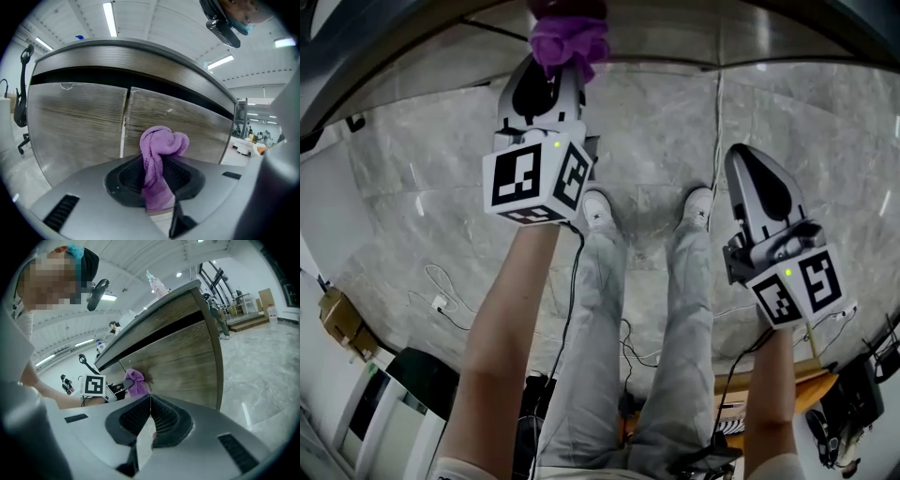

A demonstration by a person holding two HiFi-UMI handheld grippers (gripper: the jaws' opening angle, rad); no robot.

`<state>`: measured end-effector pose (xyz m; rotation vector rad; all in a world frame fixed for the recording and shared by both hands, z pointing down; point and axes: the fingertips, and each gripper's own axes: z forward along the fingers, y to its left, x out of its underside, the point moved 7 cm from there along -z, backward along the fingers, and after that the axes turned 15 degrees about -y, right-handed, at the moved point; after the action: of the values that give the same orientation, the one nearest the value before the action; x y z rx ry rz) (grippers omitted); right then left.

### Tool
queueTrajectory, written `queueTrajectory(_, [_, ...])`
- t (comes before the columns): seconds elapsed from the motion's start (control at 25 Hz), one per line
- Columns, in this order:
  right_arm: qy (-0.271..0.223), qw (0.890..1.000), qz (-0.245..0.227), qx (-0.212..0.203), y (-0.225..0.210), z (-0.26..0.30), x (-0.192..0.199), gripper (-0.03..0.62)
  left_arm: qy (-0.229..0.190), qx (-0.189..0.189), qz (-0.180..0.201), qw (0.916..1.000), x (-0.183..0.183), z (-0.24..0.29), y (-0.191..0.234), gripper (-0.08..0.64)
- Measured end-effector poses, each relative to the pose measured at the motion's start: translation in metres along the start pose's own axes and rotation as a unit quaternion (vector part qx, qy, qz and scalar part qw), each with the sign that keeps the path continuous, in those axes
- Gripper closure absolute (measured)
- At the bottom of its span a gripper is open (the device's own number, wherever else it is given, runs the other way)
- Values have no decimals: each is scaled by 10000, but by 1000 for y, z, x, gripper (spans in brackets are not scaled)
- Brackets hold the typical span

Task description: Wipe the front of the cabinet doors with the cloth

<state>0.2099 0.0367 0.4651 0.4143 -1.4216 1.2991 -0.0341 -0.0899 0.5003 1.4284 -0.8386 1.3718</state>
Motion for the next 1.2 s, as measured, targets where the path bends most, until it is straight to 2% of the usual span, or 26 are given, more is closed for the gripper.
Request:
queueTrajectory(0.28, [55, 9998, 8, -165, 19, 17, 7, 565, -13, -298, 198, 9994, -6, -11, 41, 459])
queueTrajectory(0.48, [53, 9998, 47, -183, 12, 10, 5, 565, 15, -430, 192, 9989, -1, -20, 31, 459])
queueTrajectory(0.64, [58, 9999, 85, -132, -9, -6, 1, 565, 296, -13, 254, 9992, 25, -29, -18, 459])
queueTrajectory(0.88, [91, 9999, 95, 105, -66, -50, -10, 565, 593, 676, 47, 9959, 66, -15, -123, 459])
queueTrajectory(1.2, [-27, 9981, 285, 541, -135, -101, -15, 565, 639, 1079, -146, 9920, 100, 32, -215, 459])
